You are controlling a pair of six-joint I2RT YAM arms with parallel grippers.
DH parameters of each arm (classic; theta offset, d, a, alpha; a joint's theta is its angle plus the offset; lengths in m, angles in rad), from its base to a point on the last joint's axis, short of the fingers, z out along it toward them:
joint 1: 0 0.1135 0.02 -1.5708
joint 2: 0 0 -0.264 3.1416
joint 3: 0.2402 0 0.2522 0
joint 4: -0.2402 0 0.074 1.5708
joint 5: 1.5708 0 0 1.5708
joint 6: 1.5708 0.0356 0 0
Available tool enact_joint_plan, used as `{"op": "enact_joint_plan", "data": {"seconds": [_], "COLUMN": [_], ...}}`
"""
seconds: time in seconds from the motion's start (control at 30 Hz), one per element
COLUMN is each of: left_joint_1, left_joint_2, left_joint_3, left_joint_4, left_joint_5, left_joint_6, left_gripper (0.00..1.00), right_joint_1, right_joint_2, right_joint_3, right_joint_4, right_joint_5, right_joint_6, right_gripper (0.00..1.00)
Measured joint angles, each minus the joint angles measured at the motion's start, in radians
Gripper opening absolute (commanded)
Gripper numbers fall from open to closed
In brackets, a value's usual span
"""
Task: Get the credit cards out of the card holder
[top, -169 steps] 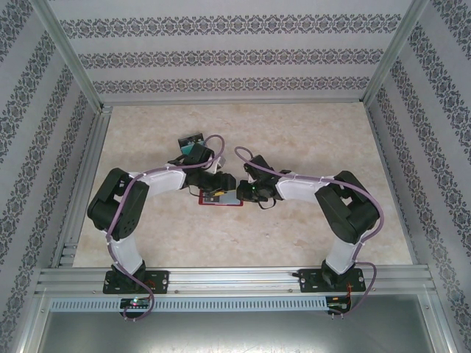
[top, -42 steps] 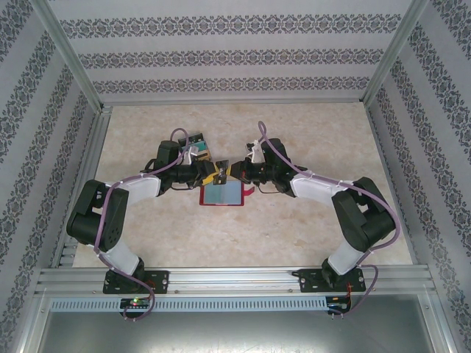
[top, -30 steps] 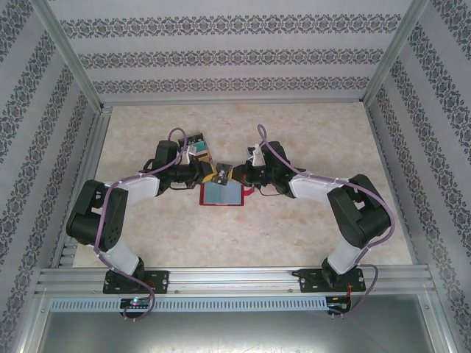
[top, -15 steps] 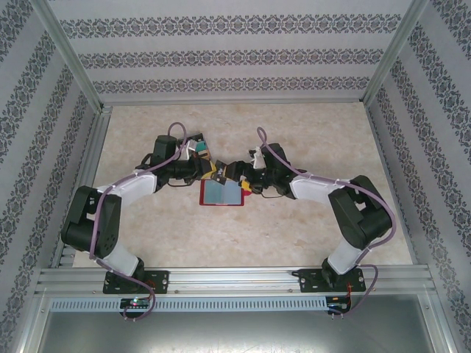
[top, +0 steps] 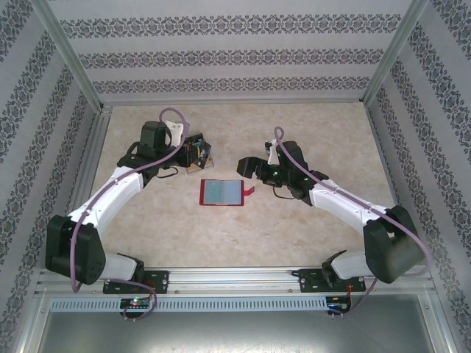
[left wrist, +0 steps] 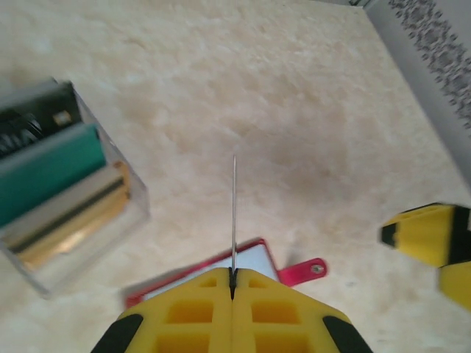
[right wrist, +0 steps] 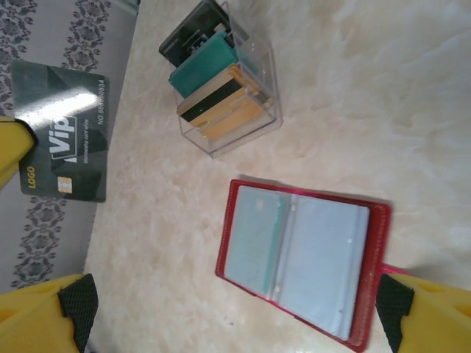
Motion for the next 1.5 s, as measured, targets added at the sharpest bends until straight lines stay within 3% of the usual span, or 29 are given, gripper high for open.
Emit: {"op": "enact_joint_plan", "data": {"seconds": [0.33, 0.63, 0.97, 1.5], "left_joint_1": [0.0, 0.0, 0.0, 0.027], "left_joint_2": [-0.008, 0.021, 0.181, 0.339], "left_joint_3": [-0.012, -0.012, 0.048, 0.215], "left_joint_4": [-0.002, 0.008, 0.013, -0.002], "left_joint_5": [-0.148, -0.216, -0.223, -0.239], "left_joint_6": [0.467, 0.738, 0.879, 0.986], "left_gripper": [0.0, 0.0, 0.0, 0.0], "right_joint_1": [0.0, 0.0, 0.0, 0.0], "right_joint_2": [-0.06, -0.06, -0.054, -0.042], "right_joint_3": [-0.012, -0.022, -0.019, -0.019], "right_joint_4": [-0.055, -0.073, -0.097, -0.112], "right_joint_5": [0.101, 0.113, 0.112, 0.112], "right_joint_6": [-0.102, -0.13, -0.131, -0.13], "right_gripper": [0.98, 0.98, 0.98, 0.98]}}
